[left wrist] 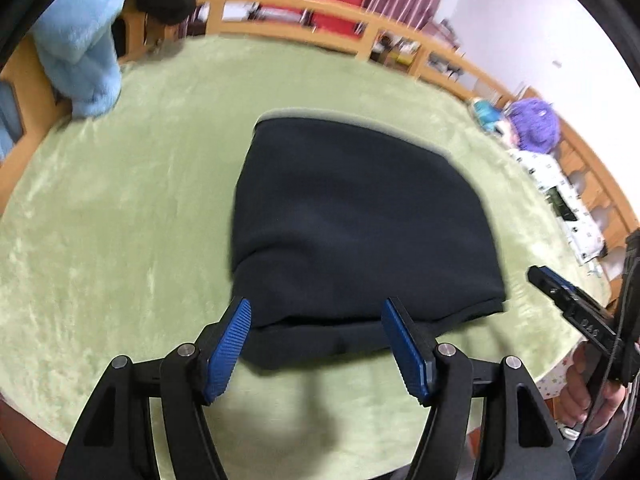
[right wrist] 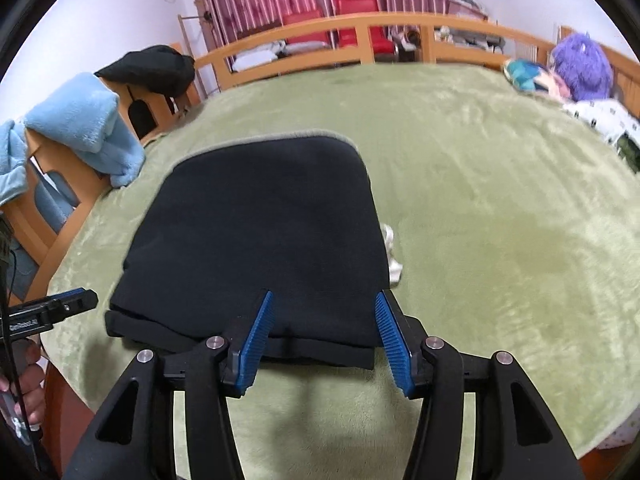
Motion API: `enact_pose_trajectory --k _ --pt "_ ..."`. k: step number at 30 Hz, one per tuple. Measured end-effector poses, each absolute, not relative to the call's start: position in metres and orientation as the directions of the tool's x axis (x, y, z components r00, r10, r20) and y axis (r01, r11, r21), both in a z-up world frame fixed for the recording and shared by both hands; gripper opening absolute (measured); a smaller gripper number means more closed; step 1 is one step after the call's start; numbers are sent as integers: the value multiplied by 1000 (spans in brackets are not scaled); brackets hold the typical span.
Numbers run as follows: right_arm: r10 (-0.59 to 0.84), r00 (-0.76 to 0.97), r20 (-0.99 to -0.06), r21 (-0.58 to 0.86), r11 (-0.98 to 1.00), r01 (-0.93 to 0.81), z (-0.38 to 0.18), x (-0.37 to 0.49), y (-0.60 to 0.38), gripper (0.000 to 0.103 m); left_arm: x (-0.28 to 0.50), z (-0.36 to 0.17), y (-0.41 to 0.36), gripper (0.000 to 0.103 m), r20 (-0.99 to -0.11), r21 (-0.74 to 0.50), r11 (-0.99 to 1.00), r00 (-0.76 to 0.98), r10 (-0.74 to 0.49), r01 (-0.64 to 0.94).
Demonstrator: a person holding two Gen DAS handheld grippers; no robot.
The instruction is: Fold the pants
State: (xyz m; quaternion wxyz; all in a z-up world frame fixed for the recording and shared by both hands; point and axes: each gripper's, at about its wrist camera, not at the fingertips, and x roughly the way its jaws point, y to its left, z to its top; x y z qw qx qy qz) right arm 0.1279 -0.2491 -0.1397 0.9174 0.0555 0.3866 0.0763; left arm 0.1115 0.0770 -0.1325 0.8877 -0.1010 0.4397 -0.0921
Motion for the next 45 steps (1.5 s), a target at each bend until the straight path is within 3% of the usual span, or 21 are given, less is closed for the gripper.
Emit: enact_pose_trajectory --k 6,8,15,17,20,45 --pt "166 764 -624 173 982 -72 -87 106 -252 65 87 -79 53 76 -690 -177 981 702 -178 74" --pt "149 789 -596 163 985 -63 -72 96 -254 74 80 -67 46 80 -672 -168 983 720 -173 78" --pt "116 799 -590 167 986 -19 -49 65 -263 78 53 -45 23 85 -646 -167 981 741 -183 96" --pt "120 800 -589 183 983 -12 -47 57 -267 93 44 -41 15 85 -641 -158 983 747 -177 98" --pt "99 816 -570 162 987 -6 -43 43 -270 99 34 -38 5 89 -631 -109 990 763 -140 91" --pt "2 828 -561 76 996 49 -37 22 -273 101 16 -32 -5 90 -622 -137 988 769 -145 76"
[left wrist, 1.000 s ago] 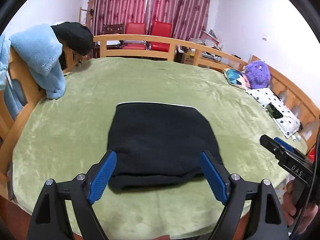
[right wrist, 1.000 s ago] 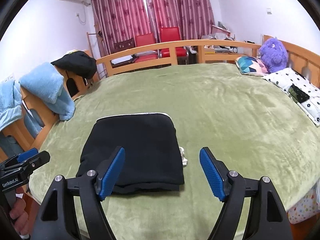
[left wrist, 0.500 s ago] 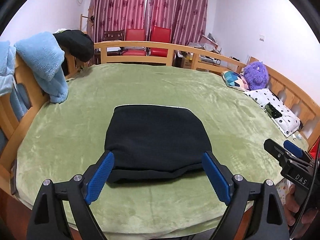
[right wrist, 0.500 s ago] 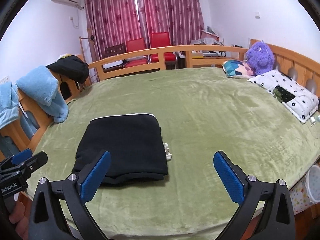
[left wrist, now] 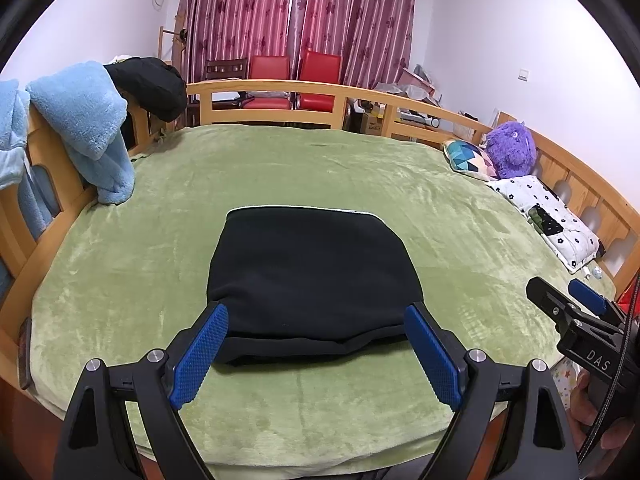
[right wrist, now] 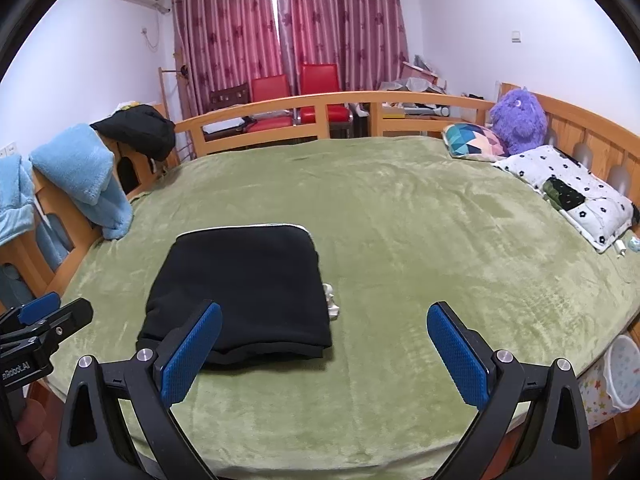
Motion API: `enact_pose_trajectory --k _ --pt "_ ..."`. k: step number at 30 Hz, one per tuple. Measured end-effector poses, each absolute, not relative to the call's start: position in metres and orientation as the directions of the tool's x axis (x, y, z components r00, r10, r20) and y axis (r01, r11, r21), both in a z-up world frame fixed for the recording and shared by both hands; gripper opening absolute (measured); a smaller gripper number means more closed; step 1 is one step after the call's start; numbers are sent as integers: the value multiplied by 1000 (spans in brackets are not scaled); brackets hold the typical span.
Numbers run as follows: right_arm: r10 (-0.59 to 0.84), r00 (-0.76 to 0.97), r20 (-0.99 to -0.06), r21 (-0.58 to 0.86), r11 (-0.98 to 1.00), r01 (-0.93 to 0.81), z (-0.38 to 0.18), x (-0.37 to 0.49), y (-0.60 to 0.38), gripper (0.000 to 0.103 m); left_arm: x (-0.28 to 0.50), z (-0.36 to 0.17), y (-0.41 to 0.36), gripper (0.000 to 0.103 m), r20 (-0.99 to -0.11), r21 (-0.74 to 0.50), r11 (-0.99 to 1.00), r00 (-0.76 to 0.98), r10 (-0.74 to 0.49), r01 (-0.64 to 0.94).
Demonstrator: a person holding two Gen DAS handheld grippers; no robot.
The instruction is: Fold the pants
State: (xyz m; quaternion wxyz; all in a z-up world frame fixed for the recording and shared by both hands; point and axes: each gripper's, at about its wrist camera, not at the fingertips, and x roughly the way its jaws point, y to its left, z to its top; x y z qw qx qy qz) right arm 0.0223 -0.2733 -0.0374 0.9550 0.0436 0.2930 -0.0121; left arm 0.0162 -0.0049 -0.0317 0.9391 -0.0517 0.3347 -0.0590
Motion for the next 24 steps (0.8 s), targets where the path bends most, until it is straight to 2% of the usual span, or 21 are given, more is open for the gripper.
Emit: enact_pose_trajectory --k 24 --pt "3 832 -554 77 996 48 -32 17 -276 101 16 -30 -9 90 -622 -127 989 771 -138 75"
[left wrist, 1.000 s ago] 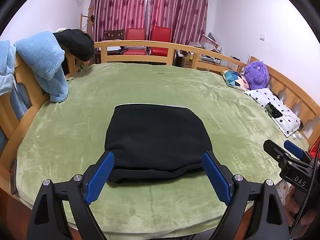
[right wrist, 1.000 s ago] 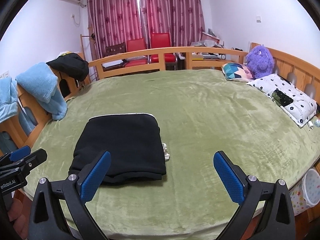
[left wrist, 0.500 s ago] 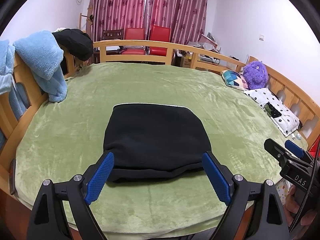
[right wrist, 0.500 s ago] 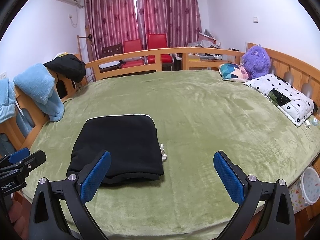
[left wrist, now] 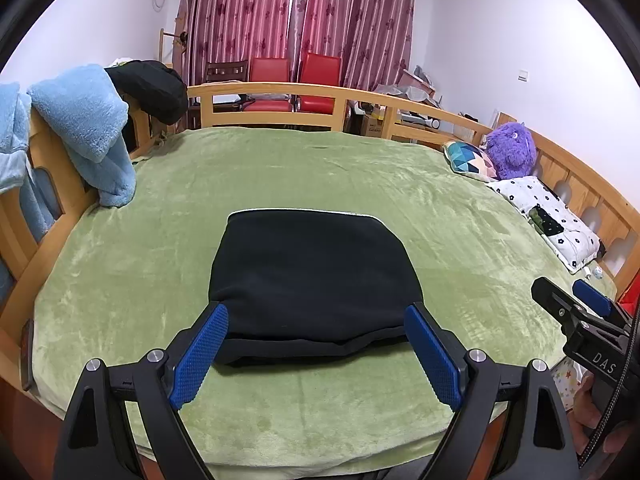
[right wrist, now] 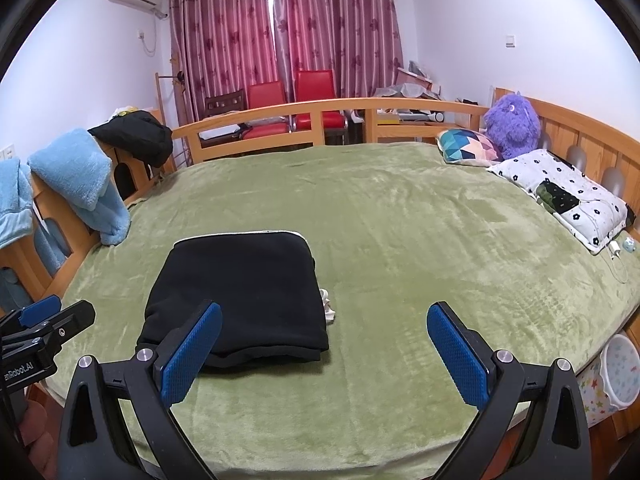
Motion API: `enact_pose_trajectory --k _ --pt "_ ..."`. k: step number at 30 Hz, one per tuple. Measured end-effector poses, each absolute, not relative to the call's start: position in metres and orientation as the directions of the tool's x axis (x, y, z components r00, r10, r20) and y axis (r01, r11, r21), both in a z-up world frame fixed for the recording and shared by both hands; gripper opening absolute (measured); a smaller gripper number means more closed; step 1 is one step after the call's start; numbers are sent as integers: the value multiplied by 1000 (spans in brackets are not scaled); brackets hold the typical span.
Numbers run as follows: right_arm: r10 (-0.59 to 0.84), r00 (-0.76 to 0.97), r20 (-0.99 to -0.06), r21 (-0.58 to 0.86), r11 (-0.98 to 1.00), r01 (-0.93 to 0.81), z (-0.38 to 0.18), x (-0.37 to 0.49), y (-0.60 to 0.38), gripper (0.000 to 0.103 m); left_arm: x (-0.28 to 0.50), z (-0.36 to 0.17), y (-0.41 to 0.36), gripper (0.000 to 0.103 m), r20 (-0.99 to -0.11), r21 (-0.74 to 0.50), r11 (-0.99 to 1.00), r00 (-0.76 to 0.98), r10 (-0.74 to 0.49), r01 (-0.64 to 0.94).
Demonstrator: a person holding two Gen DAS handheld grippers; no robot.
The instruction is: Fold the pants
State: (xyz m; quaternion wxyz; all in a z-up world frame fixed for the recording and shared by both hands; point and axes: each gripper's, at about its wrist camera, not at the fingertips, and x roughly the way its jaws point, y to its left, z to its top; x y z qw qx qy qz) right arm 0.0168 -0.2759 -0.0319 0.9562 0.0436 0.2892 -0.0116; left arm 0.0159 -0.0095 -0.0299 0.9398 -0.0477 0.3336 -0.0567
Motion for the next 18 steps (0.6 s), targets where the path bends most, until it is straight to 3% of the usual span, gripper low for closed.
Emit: enact_pose_trajectory --k 18 --pt "1 833 -553 75 996 49 -30 15 -273 101 14 -28 -14 90 -617 -132 988 774 -141 74"
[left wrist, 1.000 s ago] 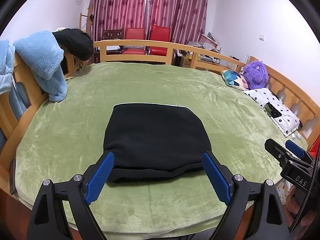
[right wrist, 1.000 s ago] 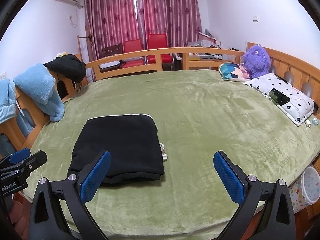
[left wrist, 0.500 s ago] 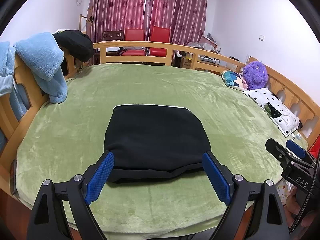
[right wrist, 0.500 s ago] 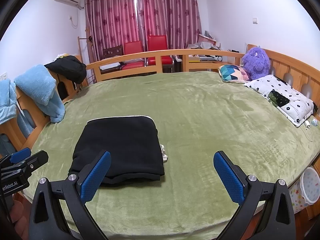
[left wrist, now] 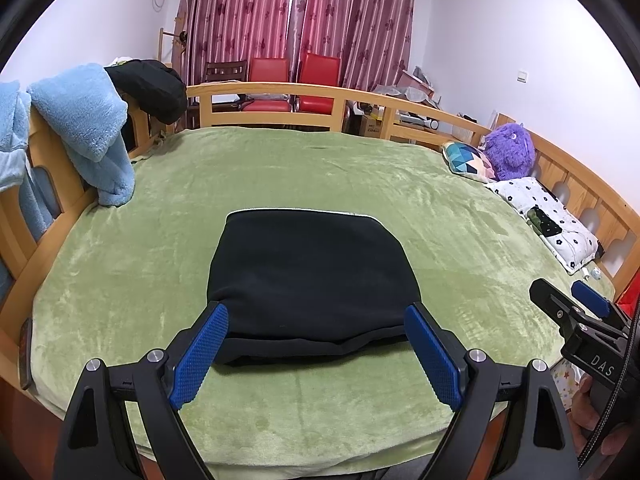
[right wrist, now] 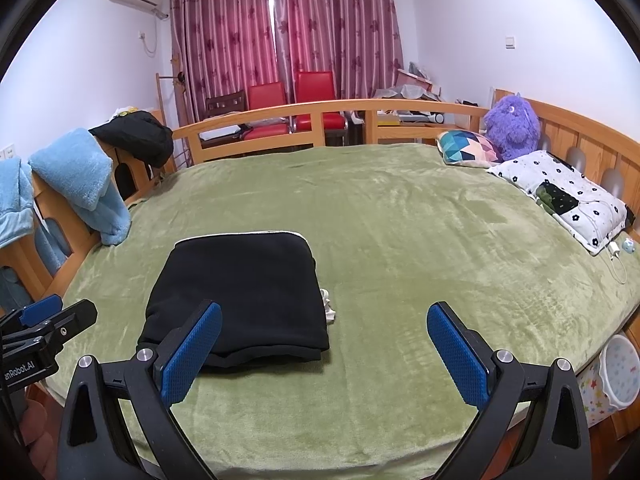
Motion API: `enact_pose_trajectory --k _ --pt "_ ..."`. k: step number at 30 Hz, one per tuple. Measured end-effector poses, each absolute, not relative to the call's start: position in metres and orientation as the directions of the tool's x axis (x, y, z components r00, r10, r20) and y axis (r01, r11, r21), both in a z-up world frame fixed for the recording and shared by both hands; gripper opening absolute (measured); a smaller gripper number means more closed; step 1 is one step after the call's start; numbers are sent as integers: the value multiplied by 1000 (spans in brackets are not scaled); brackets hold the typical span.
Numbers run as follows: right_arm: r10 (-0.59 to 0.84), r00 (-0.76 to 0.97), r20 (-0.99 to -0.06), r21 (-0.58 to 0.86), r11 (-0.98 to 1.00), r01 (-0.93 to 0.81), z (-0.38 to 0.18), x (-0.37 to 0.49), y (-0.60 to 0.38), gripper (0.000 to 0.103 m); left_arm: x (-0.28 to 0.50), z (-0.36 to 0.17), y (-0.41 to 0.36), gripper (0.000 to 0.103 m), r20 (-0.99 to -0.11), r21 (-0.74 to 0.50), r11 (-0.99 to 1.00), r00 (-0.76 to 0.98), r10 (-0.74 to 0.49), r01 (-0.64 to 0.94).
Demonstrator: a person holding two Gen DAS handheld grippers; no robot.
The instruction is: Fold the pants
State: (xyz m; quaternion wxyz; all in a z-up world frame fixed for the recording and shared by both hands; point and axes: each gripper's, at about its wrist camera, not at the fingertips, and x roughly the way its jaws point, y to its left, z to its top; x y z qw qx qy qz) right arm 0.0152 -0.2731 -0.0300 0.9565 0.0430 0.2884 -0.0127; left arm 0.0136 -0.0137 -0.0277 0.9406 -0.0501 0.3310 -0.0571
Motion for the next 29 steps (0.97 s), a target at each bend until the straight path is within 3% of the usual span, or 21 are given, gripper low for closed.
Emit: enact_pose_trajectory --k 29 --pt "2 837 -547 66 997 41 -30 11 -272 101 10 -26 -22 90 -614 -143 987 776 -143 68"
